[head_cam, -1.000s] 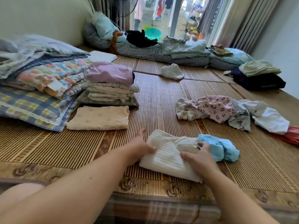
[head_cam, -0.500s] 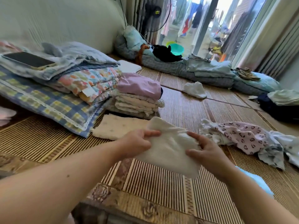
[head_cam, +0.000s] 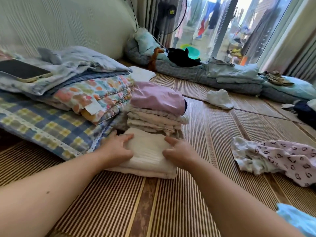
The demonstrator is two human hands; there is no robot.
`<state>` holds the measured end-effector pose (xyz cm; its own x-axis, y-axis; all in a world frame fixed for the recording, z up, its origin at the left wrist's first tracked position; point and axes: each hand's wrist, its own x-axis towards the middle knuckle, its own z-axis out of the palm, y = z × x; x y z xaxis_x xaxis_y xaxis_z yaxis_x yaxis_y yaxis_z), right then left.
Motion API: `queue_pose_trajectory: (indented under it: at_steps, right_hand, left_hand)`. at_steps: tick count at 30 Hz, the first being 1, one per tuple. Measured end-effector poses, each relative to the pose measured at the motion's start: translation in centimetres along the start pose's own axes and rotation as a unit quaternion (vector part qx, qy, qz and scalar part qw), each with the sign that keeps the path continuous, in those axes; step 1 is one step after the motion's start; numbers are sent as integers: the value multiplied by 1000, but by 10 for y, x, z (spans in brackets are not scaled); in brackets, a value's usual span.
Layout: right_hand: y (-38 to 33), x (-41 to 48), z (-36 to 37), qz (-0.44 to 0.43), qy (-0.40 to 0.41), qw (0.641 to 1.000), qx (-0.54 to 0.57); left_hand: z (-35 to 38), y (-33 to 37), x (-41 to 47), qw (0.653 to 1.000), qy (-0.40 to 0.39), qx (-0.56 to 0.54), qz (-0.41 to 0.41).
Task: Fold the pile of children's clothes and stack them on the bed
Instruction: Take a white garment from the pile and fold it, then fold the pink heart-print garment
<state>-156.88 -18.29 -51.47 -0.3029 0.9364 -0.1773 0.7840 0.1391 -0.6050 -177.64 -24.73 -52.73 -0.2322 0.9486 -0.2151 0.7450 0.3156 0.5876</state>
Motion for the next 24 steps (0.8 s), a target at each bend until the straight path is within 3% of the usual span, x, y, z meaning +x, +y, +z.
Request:
queue_pose_trajectory:
  at_steps: [2, 6, 13, 18, 24]
  right_hand:
    - [5, -7, -3, -12, 25, 999, -23]
    - [20, -39, -26, -56, 123, 984, -113]
    - [108, -132, -94, -16, 205, 965, -163]
    - [193, -188, -113, 89, 159, 964, -196]
    - [265, -197, -112, 116, 48, 971, -204]
  left_hand:
    - [1, 7, -5, 1000, 15, 22, 6]
    - [12, 34, -19, 987, 54, 86, 127]
    - [79, 147, -50, 946, -20, 139, 291]
    - [151, 241, -71, 921, -80, 180, 336]
    - [219, 319, -40, 910, -49, 223, 347]
